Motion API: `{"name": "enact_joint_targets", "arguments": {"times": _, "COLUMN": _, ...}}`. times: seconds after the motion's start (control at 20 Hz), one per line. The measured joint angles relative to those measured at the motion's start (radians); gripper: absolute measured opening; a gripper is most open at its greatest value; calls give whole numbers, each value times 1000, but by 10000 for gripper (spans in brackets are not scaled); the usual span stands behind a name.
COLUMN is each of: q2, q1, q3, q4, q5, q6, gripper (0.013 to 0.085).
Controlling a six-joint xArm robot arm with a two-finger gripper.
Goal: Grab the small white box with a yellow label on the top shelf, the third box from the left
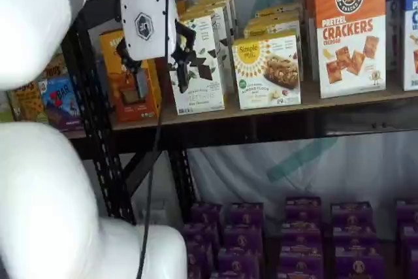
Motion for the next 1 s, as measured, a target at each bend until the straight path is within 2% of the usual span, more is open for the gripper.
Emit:
{"name": "enact_joint_targets", "arguments": {"times": 0.1, "q2": 1, "q1": -11, "q3": -1, "q4": 13, "q5": 2, "q6": -6, "gripper": 850}}
{"name": "enact_joint_targets", "arguments": {"times": 0.35, "q2": -1, "q1": -4, "q3": 1, "q4": 6, "q5": 5, "q6": -1, "gripper": 850}}
{"name": "enact_joint_targets", "arguments": {"times": 0.7, "q2": -7, "q1": 8, "q3": 26, "q4": -36, "q5": -30, "q6": -6, "gripper": 850}}
{"name": "enact_joint_targets", "arguments": {"times": 1.0, "q2": 6, "q1": -47, "q3": 56, "q4": -58, "q5": -101, "q6": -66, "gripper": 850}}
